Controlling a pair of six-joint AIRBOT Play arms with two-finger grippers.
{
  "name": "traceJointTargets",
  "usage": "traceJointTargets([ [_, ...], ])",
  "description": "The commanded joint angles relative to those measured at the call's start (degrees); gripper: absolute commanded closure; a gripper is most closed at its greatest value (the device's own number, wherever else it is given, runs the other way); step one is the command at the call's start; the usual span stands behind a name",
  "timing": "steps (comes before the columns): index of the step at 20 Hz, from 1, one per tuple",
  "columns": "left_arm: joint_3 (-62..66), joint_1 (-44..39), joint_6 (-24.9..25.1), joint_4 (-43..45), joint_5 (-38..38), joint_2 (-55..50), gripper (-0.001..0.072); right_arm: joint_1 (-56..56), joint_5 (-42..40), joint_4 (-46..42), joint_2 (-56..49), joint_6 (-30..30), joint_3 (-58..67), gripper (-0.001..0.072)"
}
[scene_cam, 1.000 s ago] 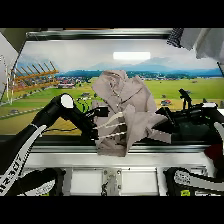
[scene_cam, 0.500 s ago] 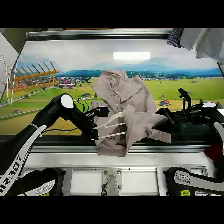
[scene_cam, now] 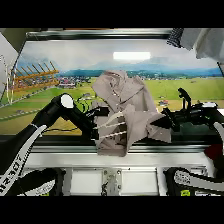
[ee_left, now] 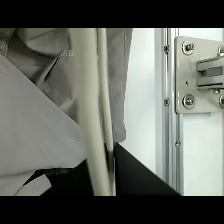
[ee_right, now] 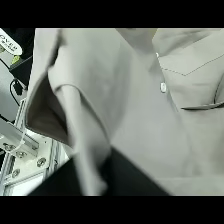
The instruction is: Fold the clothes and pants, and hang the long-sleeved shirts on hangers.
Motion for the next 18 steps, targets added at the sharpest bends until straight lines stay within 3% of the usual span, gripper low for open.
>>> traceJointTargets([
  [1, 0.04, -0.02, 0.15, 0.15, -0.13, -0.04, 0.0692, 0.02, -0.15, 0.31, -0.04, -0.07, -0.02, 0.0695],
  [12, 0.04, 0.04, 0.15, 0.66, -0.04, -0.04, 0.0686, 0.02, -0.2, 0.96, -0.04, -0.07, -0.02, 0.07],
  [13, 0.04, 0.11, -0.39, 0.68, 0.04, -0.02, 0.0463, 0.02, -0.37, 0.96, -0.04, -0.07, -0.02, 0.07],
  [14, 0.04, 0.13, -3.43, 0.68, 0.96, -0.02, 0.0292, 0.02, -0.37, 0.96, -0.04, -0.07, -0.02, 0.07],
  [15, 0.04, 0.17, -6.73, 0.68, 2.14, -0.02, 0.026, 0.02, -0.37, 0.98, -0.04, -0.07, -0.02, 0.0701],
  [18, 0.04, 1.86, -13.66, 0.61, 2.4, 0.13, 0.026, 0.02, -0.39, 0.96, -0.04, -0.07, -0.02, 0.0702],
])
